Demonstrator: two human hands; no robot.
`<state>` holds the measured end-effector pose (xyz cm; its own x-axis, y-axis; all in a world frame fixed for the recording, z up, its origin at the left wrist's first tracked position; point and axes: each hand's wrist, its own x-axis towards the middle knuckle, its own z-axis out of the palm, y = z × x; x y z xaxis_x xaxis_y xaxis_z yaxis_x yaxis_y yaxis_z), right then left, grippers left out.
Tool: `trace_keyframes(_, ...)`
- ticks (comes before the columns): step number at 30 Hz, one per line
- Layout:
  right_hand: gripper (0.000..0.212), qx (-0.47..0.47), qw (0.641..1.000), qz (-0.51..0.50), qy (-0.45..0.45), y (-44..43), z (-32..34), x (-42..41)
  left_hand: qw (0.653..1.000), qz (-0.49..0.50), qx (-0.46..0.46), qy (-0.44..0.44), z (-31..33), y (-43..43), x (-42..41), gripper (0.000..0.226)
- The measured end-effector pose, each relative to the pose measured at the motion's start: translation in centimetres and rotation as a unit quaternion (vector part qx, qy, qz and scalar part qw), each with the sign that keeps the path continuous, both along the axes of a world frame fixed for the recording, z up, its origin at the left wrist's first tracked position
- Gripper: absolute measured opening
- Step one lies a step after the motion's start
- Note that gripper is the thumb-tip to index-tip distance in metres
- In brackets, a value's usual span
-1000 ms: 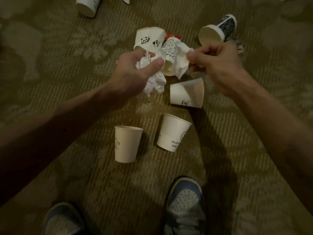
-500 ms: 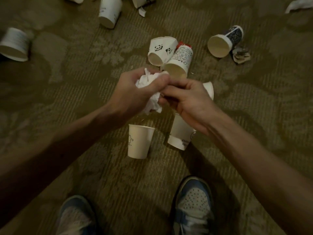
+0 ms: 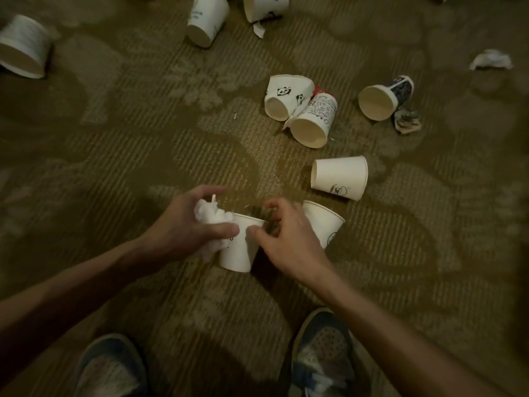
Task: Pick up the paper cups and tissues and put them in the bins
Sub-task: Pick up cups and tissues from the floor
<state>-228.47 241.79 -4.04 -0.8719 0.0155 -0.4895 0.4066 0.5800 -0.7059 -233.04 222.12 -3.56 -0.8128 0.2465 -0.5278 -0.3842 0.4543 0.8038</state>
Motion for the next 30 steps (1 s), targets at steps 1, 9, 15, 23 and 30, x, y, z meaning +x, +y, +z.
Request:
trace_keyframes(1,0.052,0.006,1.0,-0.005,-0.008,-0.4,-0.1,0.3,1.0,0.0,0.002,-0.017,-0.5,-0.2,0.1,0.071)
trace_keyframes(9,0.048,-0.031,0.996,-0.033,-0.078,-2.4,-1.0,1.3,0.997,0.013,0.058,-0.057,-3.8,-1.0,0.6,0.06)
trace_keyframes(15,0.051,-0.024,0.993,-0.072,-0.096,-3.4,-0.3,1.9,0.991,-0.028,0.107,-0.074,-4.4,-1.8,0.5,0.053)
trace_keyframes(23,0.033,-0.039,0.99,-0.132,0.005,0.9,6.5,2.2,0.984,-0.129,0.123,-0.004,3.2,2.1,-2.4,0.072)
trace_keyframes(30,0.049,-0.133,0.958,-0.224,0.116,7.3,13.8,3.1,0.962,-0.204,0.12,0.14,12.3,9.2,-4.7,0.053)
